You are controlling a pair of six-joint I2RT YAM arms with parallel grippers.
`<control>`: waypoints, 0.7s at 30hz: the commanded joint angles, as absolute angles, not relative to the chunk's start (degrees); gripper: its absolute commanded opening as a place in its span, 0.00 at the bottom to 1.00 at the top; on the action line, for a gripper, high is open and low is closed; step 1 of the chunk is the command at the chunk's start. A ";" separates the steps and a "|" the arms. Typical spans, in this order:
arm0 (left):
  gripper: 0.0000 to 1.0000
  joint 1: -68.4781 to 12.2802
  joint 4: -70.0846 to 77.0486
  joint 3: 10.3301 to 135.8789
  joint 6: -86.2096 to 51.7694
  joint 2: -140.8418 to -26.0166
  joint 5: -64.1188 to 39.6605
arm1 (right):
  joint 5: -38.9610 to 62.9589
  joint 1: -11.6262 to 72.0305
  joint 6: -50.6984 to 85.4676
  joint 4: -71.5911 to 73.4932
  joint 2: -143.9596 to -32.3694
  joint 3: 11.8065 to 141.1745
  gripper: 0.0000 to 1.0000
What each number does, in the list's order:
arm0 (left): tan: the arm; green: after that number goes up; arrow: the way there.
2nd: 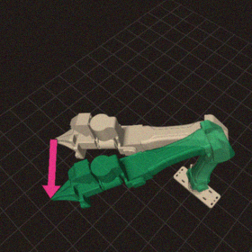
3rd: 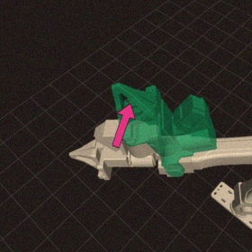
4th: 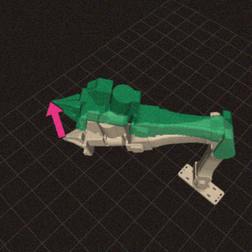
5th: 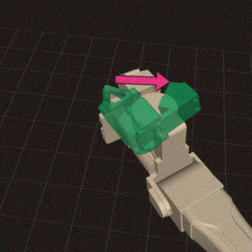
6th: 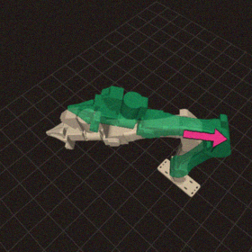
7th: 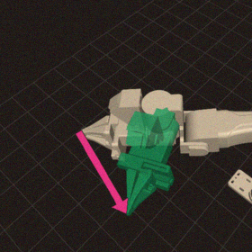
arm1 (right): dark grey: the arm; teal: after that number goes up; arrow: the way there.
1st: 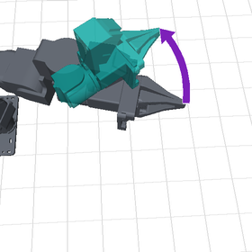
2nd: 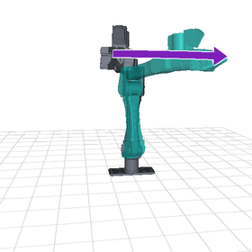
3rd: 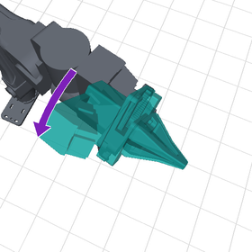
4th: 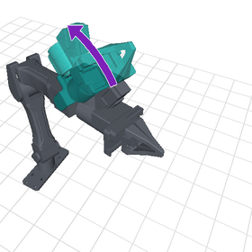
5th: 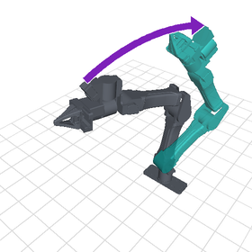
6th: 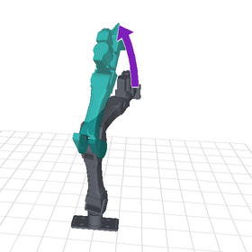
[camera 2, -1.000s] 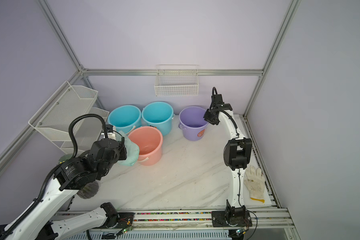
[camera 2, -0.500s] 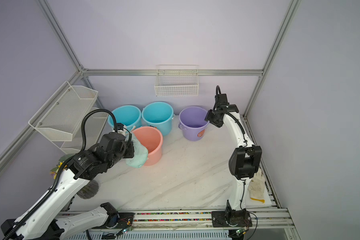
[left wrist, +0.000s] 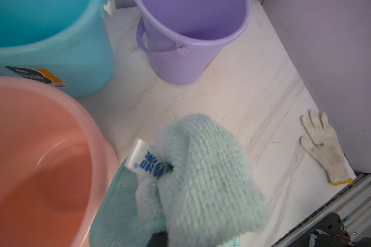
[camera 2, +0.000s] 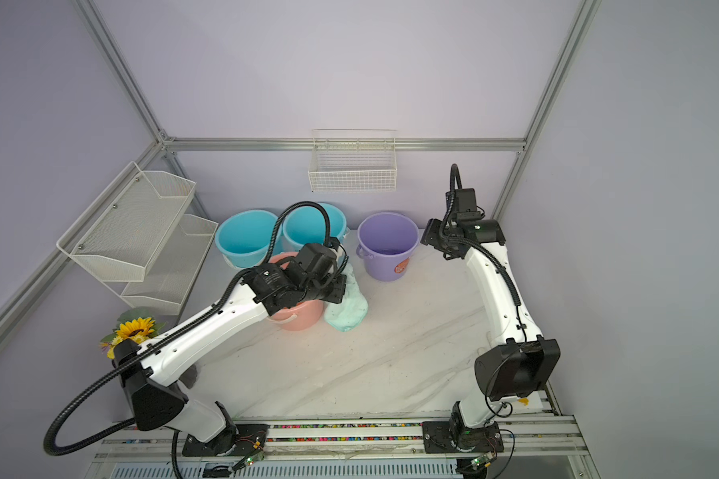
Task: Wipe the inside of the bucket with a cloth
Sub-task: Place the cleaning item at the center of the board.
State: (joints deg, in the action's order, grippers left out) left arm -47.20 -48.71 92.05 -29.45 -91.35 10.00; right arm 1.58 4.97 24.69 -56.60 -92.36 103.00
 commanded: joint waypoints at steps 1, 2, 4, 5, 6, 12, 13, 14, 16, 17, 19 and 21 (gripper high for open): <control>0.02 -47.55 -45.15 93.31 -30.22 -95.39 8.28 | -0.16 5.11 23.27 -55.33 -89.93 100.42 0.66; 0.04 -47.55 -44.42 93.21 -30.02 -96.72 7.65 | 0.29 5.16 23.29 -55.10 -89.33 99.80 0.66; 0.12 -47.47 -43.12 93.42 -29.84 -99.36 6.39 | 2.32 5.18 23.53 -54.01 -87.87 97.68 0.66; 0.20 -47.48 -42.57 93.64 -29.66 -100.81 5.56 | 3.71 5.12 24.10 -53.00 -86.80 96.13 0.66; 0.27 -47.47 -42.28 94.09 -29.52 -102.13 4.77 | 4.82 5.18 24.53 -51.98 -85.81 94.42 0.66; 0.68 -47.51 -42.26 96.67 -29.60 -106.49 0.37 | 10.05 5.14 24.96 -50.09 -82.50 87.15 0.65; 0.72 -47.47 -42.28 96.77 -29.57 -106.52 0.10 | 11.07 5.14 24.91 -49.73 -82.19 85.97 0.64; 0.80 -47.54 -42.26 96.85 -29.54 -106.44 -0.08 | 12.22 5.13 24.89 -49.30 -81.79 84.77 0.63; 1.00 -47.54 -42.36 96.73 -29.27 -106.11 -0.25 | 14.97 5.34 24.79 -48.06 -81.06 82.31 0.62; 1.00 -47.54 -42.27 96.72 -29.10 -105.91 -0.59 | 16.82 5.70 24.87 -47.25 -80.93 80.97 0.61; 1.00 -47.45 -42.23 96.84 -29.07 -105.44 -1.03 | 20.34 6.69 25.16 -45.58 -80.63 78.12 0.60; 1.00 -47.45 -42.10 96.60 -28.87 -104.83 -1.61 | 23.05 8.44 25.89 -43.77 -80.76 75.34 0.59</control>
